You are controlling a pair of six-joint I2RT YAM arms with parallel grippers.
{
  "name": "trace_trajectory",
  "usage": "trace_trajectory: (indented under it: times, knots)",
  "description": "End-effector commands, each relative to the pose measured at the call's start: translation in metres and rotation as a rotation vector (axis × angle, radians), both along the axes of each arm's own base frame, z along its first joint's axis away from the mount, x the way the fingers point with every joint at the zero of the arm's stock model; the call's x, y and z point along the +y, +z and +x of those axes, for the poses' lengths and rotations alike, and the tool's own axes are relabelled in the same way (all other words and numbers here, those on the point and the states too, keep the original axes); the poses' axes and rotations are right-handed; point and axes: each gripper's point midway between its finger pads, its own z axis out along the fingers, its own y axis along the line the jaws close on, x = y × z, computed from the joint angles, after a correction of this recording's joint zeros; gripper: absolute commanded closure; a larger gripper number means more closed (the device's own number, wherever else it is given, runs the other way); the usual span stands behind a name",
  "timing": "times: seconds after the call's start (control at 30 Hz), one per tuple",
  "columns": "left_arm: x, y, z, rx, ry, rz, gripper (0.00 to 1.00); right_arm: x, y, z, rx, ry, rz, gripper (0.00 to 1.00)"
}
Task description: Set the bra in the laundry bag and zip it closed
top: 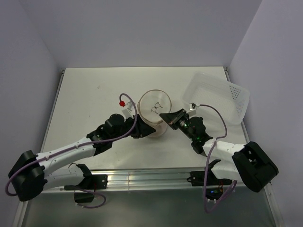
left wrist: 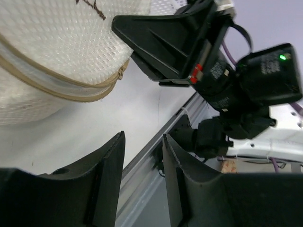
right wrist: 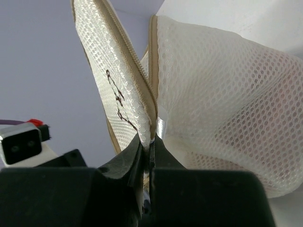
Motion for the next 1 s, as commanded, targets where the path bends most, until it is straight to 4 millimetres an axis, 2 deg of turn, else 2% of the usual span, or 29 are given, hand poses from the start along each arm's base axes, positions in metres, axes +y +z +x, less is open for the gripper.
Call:
trace_trajectory:
  times: [0.0, 0.17, 0.2, 0.23, 0.3, 0.4, 0.6, 0.77, 0.97]
  knots:
    - [-0.015, 0.017, 0.014, -0.026, 0.056, -0.1, 0.56, 0.006, 0.028, 0.016, -0.069, -0.054, 0.038, 1.0]
    - [-0.027, 0.007, 0.023, 0.005, 0.079, -0.105, 0.52, 0.008, 0.018, 0.011, -0.054, -0.041, 0.018, 1.0]
    - [-0.03, 0.012, 0.024, 0.012, 0.079, -0.138, 0.5, 0.01, 0.017, 0.009, -0.052, -0.036, 0.015, 1.0]
    - [-0.032, 0.004, 0.024, 0.027, 0.081, -0.137, 0.49, 0.007, 0.018, 0.01, -0.056, -0.058, 0.014, 1.0]
    - [-0.036, 0.005, 0.025, 0.051, 0.087, -0.171, 0.48, 0.006, 0.014, 0.007, -0.052, -0.06, 0.006, 1.0]
    - [-0.04, -0.006, 0.029, 0.079, 0.101, -0.161, 0.47, 0.007, 0.016, 0.004, -0.064, -0.067, -0.013, 1.0]
    - [-0.04, -0.003, 0.036, 0.068, 0.147, -0.184, 0.49, 0.007, 0.019, -0.002, -0.08, -0.069, -0.015, 1.0]
    - [-0.032, 0.001, 0.049, 0.032, 0.235, -0.181, 0.5, 0.005, 0.02, -0.009, -0.093, -0.062, 0.0, 1.0]
    - [-0.031, -0.007, 0.054, 0.03, 0.263, -0.158, 0.52, 0.005, 0.023, -0.014, -0.109, -0.047, 0.006, 1.0]
